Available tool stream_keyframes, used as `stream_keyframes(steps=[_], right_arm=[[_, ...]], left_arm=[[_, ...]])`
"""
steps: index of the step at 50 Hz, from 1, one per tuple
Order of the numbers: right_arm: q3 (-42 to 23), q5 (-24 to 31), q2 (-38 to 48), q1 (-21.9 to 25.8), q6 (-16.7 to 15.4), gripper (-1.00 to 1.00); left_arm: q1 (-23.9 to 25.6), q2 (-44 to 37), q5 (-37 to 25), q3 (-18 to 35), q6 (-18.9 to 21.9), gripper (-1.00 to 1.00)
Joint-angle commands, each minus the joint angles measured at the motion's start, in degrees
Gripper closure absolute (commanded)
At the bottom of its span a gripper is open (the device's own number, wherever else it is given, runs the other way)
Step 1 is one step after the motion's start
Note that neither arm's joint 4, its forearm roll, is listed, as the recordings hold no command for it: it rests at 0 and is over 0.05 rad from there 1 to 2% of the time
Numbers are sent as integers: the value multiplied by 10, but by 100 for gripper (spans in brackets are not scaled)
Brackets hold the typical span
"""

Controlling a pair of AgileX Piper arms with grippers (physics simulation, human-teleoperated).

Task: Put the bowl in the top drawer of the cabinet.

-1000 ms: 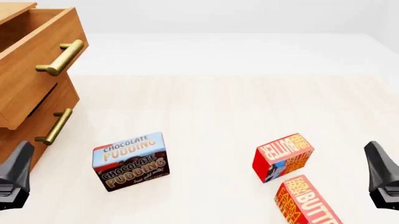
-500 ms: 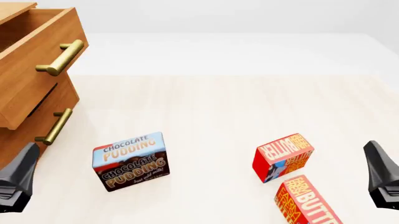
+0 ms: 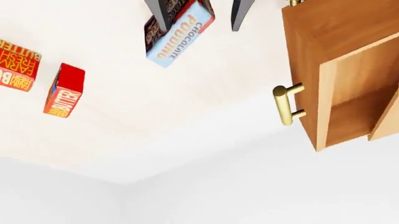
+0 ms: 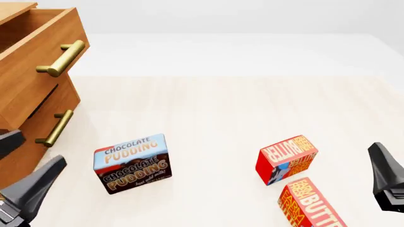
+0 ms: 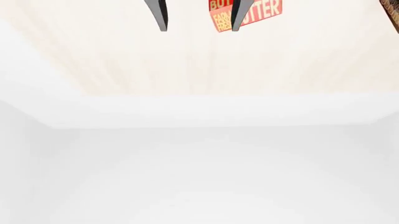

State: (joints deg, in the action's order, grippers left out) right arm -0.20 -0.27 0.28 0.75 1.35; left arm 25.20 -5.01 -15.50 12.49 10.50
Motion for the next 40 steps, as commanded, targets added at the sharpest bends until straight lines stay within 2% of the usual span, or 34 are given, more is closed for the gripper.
stream_keyframes(steps=[1, 5, 9, 13, 14, 15, 16, 19, 23, 26, 29, 33, 37, 40], right_arm=[[0, 0, 1, 0, 2, -100], [0, 0, 1, 2, 3, -100], [0, 1, 2, 0, 5, -100], [0, 1, 3, 1, 6, -100], [0, 1, 3, 0, 7, -100], [0, 1, 3, -2, 7, -100], [0, 1, 3, -1, 8, -100], [0, 1, 3, -2, 8, -100], [1, 1, 4, -5, 10, -100], [1, 0, 6, -5, 11, -100], [1, 1, 5, -5, 12, -100], [1, 1, 6, -6, 12, -100], [1, 1, 5, -6, 12, -100], [1, 1, 5, -5, 12, -100]], left_arm=[[109, -56, -10, 21, 37, -100], [118, -87, 8, 13, 53, -100], [137, -117, 14, 28, 47, -100], [157, -169, 31, 37, 23, -100], [153, -190, 32, 49, -8, -100], [156, -206, 35, 55, -21, -100], [170, -222, 42, 57, -16, -100], [187, -261, 49, 71, -41, -100], [228, -305, 49, 93, -72, -100], [271, -344, 50, 107, -117, -100], [290, -363, 50, 113, -115, -100], [312, -371, 31, 135, -135, -100], [357, -396, 4, 156, -152, -100], [363, -398, -12, 167, -150, -100]])
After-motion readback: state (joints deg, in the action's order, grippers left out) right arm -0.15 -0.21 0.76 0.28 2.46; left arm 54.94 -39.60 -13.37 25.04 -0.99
